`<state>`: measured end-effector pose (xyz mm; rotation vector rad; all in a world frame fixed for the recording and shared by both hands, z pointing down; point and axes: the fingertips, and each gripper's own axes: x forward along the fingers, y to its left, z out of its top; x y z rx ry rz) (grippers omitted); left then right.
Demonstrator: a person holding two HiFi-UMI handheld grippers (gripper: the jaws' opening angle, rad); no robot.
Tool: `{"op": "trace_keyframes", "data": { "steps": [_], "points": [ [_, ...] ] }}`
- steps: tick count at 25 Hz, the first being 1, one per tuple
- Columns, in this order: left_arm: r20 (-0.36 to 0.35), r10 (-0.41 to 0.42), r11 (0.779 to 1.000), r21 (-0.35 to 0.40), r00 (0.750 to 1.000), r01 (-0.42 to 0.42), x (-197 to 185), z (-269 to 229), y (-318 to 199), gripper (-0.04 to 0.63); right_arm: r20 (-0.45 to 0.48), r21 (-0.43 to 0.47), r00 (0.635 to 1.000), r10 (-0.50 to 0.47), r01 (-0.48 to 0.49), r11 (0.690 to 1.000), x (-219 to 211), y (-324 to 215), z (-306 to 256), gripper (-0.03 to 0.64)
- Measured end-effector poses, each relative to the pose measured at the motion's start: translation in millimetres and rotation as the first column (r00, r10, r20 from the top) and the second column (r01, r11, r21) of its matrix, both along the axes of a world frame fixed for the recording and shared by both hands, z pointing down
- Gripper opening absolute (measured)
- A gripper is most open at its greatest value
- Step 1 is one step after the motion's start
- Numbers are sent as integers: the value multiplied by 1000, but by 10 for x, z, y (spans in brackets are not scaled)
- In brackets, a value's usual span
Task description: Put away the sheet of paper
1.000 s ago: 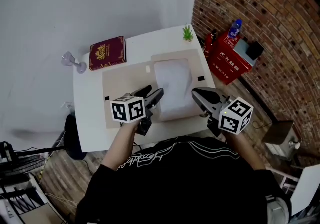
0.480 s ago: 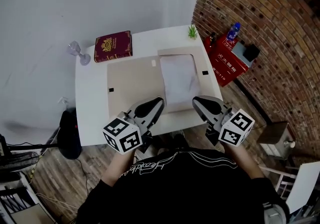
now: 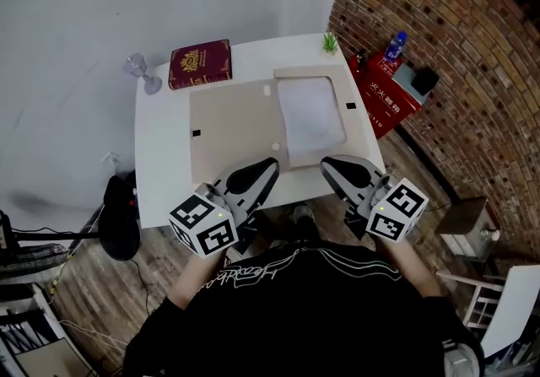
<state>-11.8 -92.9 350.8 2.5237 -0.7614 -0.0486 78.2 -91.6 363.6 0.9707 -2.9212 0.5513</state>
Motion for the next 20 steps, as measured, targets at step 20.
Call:
{"op": "trace_keyframes", "data": {
  "steps": [20],
  "points": [
    [36,-77,997,16,996,77,-373,-99,388,40,-4,13,1000,-27,27,1000,-278,445,-91,2]
  ]
}}
